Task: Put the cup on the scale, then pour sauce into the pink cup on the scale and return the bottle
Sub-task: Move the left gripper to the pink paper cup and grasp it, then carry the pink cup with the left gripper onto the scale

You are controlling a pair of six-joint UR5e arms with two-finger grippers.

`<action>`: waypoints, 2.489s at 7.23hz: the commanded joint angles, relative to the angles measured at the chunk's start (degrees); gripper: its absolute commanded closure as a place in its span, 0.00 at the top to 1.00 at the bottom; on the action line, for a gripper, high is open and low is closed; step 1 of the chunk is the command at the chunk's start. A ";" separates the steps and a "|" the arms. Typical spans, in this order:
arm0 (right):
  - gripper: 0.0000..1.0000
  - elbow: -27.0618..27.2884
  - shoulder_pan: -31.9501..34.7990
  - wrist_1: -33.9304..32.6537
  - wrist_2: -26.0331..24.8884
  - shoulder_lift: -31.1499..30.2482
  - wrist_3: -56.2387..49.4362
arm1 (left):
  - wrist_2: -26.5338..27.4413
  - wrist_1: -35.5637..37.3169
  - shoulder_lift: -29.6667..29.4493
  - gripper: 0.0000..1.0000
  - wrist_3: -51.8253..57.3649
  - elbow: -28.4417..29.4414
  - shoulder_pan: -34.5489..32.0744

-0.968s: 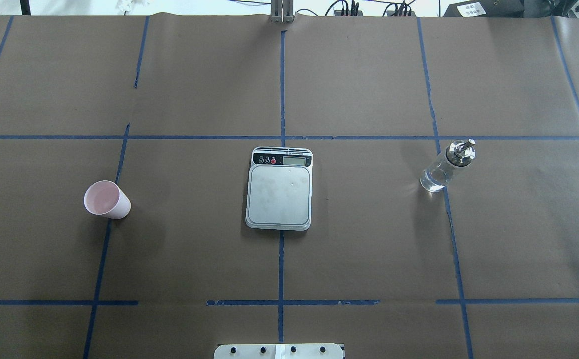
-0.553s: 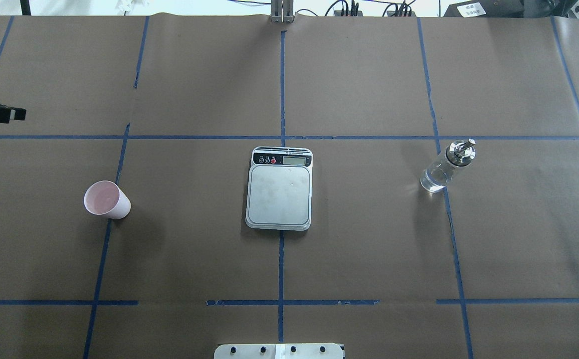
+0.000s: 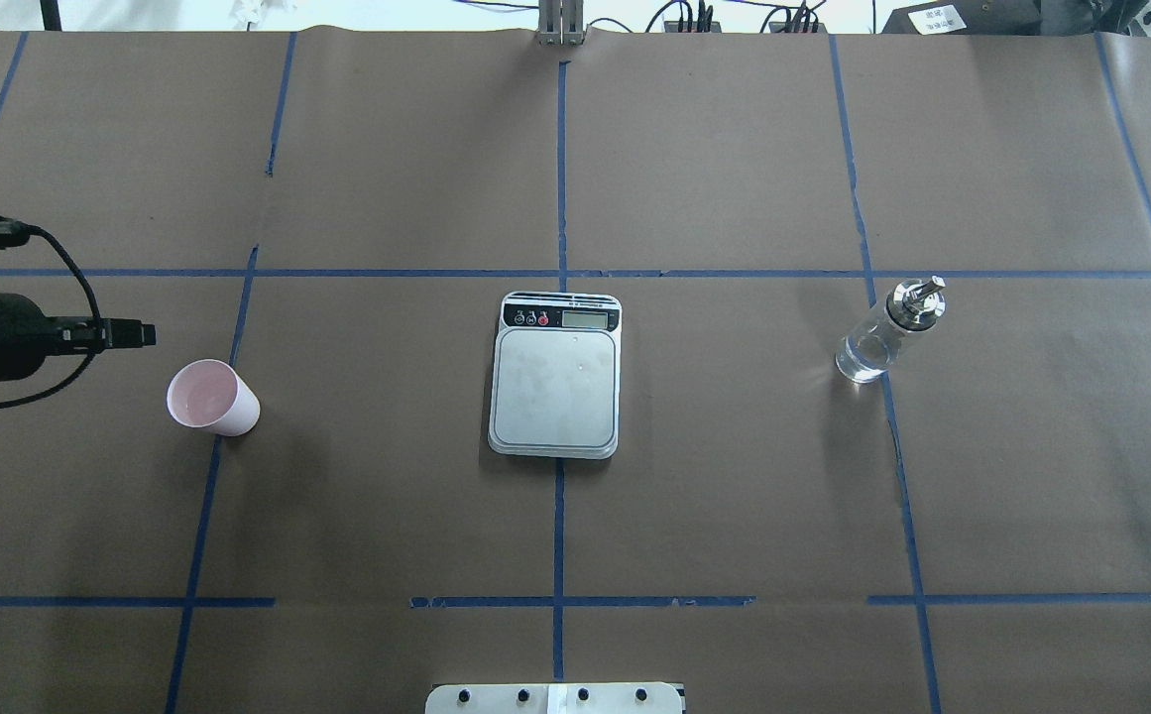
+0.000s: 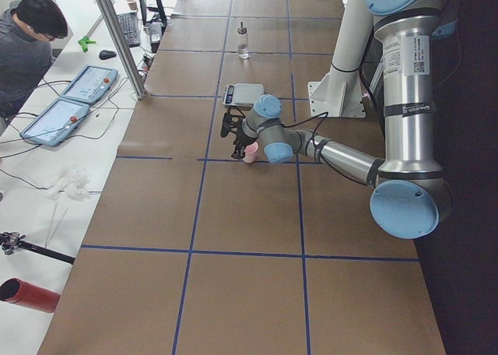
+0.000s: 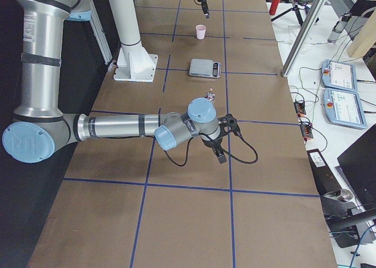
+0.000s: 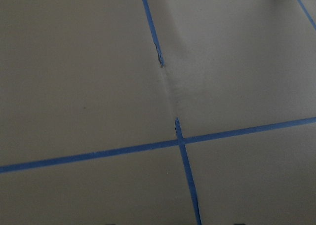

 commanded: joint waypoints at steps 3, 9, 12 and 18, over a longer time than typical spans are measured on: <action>1.00 -0.09 0.00 0.02 0.00 -0.01 -0.01 | 4.70 1.56 0.07 0.49 -3.93 0.44 7.05; 1.00 -0.09 0.00 0.02 0.00 -0.10 -0.01 | 4.36 3.47 -1.50 0.00 -3.32 -0.79 8.55; 1.00 -0.09 0.00 0.10 0.00 -0.10 -0.01 | 4.09 28.53 -24.18 0.00 -3.40 -0.80 8.64; 1.00 0.00 0.00 0.10 0.00 -0.10 -0.01 | 4.09 40.05 -48.62 0.00 -8.15 13.79 11.97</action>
